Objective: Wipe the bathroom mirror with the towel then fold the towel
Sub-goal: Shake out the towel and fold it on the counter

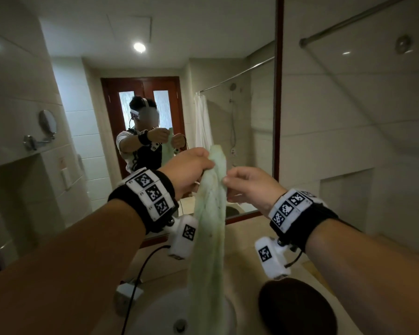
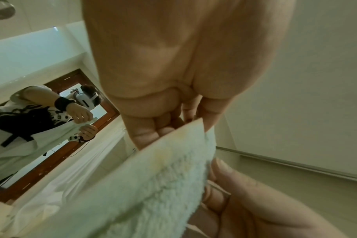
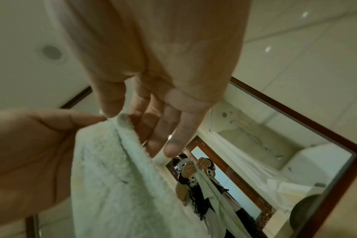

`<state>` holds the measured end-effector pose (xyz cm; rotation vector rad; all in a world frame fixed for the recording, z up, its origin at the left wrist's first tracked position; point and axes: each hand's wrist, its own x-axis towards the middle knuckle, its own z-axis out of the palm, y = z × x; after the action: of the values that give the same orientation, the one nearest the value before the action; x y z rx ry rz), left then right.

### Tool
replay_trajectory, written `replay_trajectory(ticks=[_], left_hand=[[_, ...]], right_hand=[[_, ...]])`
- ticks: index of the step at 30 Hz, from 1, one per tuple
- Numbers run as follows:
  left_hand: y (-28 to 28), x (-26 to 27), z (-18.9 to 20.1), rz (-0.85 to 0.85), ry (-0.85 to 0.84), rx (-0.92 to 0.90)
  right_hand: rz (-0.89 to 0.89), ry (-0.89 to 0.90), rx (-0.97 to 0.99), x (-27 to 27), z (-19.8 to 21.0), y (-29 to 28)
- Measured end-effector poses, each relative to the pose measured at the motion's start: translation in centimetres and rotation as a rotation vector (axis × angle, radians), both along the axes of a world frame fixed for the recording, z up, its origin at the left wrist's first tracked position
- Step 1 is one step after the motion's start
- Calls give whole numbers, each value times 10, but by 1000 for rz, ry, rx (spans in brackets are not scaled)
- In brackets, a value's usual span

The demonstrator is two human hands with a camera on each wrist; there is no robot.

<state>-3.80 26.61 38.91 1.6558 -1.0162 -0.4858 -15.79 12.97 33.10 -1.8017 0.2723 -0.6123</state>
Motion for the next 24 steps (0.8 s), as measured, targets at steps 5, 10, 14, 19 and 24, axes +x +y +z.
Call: replay_trajectory(ticks=[5, 10, 14, 19, 24], left_hand=[[-8, -11, 5, -77, 113, -4], [-4, -6, 16, -151, 170, 21], [2, 15, 19, -130, 102, 82], [10, 45, 10, -79, 152, 147], [21, 68, 3, 26, 14, 163]], right_hand=[[-120, -67, -55, 1, 8, -1], [-227, -79, -244, 15, 16, 1], [-191, -72, -317, 31, 18, 7], [-182, -75, -315, 54, 17, 8], [-162, -53, -350, 77, 16, 8]])
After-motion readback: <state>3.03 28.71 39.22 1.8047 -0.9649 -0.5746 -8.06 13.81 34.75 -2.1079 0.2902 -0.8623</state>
